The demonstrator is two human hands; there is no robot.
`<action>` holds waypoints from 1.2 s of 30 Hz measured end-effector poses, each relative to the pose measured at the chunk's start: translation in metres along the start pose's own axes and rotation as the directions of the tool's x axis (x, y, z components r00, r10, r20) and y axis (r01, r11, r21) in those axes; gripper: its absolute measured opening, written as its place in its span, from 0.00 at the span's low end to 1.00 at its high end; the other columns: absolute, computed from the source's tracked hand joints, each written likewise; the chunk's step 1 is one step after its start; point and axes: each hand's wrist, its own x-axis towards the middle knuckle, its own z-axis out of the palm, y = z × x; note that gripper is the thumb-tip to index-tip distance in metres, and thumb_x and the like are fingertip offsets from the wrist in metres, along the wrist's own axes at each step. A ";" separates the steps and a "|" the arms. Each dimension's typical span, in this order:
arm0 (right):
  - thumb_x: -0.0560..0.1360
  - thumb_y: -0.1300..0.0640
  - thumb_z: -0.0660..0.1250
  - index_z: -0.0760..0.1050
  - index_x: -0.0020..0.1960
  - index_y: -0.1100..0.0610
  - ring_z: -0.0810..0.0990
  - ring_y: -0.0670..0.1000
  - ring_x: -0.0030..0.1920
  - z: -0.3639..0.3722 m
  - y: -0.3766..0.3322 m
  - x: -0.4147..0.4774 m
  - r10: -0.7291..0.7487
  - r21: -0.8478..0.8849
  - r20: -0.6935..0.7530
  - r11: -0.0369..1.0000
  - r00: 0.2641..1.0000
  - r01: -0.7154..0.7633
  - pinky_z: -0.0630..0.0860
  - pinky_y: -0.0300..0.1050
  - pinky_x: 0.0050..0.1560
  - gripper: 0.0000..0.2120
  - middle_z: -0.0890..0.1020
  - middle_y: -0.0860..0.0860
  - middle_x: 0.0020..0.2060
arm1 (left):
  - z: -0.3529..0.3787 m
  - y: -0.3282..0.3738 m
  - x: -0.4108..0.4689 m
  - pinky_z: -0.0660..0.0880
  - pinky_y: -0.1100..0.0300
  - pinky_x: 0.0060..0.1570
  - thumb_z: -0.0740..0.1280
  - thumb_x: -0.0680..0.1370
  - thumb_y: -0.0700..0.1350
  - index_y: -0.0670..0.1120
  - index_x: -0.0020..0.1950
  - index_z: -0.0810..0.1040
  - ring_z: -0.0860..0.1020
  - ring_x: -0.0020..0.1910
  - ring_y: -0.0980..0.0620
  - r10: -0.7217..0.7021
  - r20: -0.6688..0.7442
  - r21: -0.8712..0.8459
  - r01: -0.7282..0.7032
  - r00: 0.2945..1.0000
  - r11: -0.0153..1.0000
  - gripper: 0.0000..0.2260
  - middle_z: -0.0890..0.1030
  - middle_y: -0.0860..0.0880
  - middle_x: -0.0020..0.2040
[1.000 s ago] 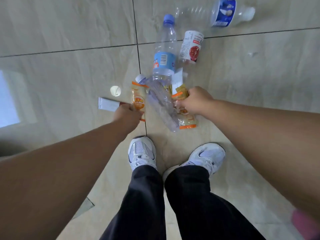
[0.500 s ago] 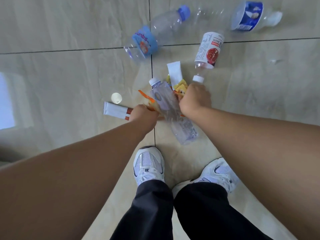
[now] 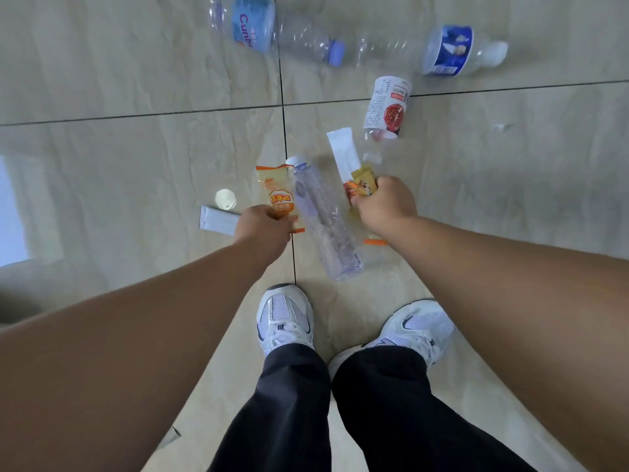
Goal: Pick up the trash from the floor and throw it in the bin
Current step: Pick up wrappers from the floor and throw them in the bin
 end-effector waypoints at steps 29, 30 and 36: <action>0.71 0.57 0.76 0.84 0.48 0.57 0.87 0.61 0.47 -0.261 0.042 -0.260 0.174 0.694 0.093 0.694 0.980 -0.189 0.83 0.59 0.52 0.07 0.87 0.59 0.45 | -0.052 0.193 -0.302 0.73 0.61 0.35 0.69 0.78 0.48 0.47 0.50 0.81 0.80 0.31 0.59 0.312 0.316 0.206 -0.386 0.896 0.899 0.06 0.86 0.51 0.39; 0.71 0.57 0.76 0.84 0.48 0.58 0.87 0.61 0.47 -0.262 0.052 -0.269 0.197 0.717 0.085 0.669 0.977 -0.197 0.83 0.60 0.53 0.07 0.87 0.59 0.45 | -0.046 0.195 -0.311 0.74 0.61 0.36 0.69 0.78 0.48 0.47 0.50 0.81 0.81 0.35 0.55 0.318 0.341 0.226 -0.405 0.885 0.886 0.06 0.87 0.49 0.41; 0.72 0.54 0.75 0.84 0.46 0.54 0.87 0.57 0.45 -0.266 0.109 -0.324 0.292 0.806 0.049 0.553 0.955 -0.210 0.83 0.54 0.52 0.05 0.87 0.56 0.43 | 0.005 0.193 -0.367 0.77 0.53 0.43 0.70 0.78 0.46 0.43 0.52 0.81 0.79 0.40 0.47 0.324 0.487 0.334 -0.516 0.811 0.789 0.07 0.86 0.43 0.43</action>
